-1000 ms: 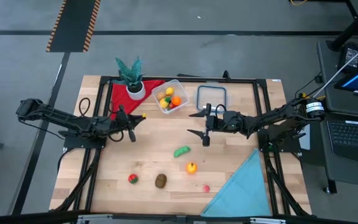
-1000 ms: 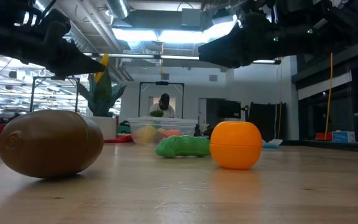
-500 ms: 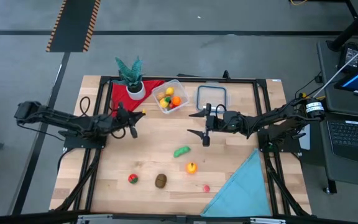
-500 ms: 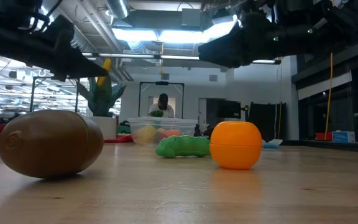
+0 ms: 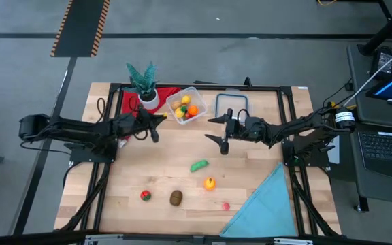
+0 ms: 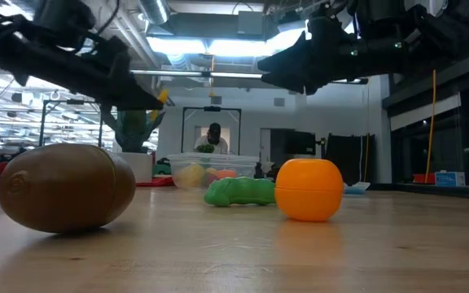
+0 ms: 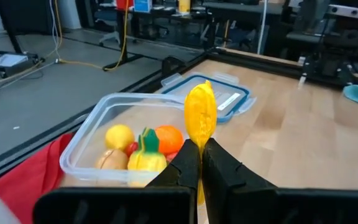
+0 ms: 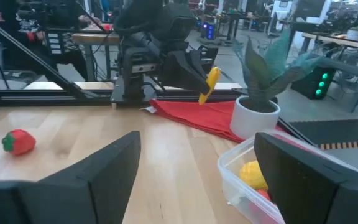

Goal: Pick and placing Produce into tupperware
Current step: Put the corn into the transparent bin, then put the peas into the transparent bin

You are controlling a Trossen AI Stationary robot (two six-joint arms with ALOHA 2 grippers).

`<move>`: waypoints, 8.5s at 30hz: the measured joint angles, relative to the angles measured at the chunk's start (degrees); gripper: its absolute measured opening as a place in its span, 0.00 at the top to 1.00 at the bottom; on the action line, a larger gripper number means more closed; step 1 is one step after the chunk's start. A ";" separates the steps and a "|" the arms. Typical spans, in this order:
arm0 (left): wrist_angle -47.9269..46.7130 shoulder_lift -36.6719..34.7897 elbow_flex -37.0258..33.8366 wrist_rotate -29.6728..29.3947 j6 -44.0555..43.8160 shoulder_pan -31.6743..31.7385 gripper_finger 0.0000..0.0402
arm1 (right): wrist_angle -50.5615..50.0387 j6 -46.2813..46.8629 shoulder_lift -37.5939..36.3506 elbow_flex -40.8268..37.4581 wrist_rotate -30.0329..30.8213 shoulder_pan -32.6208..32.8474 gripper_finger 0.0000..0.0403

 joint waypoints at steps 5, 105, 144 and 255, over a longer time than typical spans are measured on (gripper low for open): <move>3.47 6.74 3.64 6.24 0.58 4.28 1.00 | 0.26 -0.24 0.00 0.00 0.00 -0.07 0.22; -37.95 43.48 52.93 29.96 16.99 17.43 0.60 | 0.24 -0.53 -0.02 0.00 -0.70 -0.07 0.22; -2.14 -1.09 8.66 21.29 14.25 -18.51 0.64 | -3.95 -3.68 -0.02 0.07 -6.67 6.91 0.22; 3.69 -0.90 0.52 17.19 11.60 -26.27 0.97 | -46.93 8.70 26.49 26.82 -20.99 7.84 0.67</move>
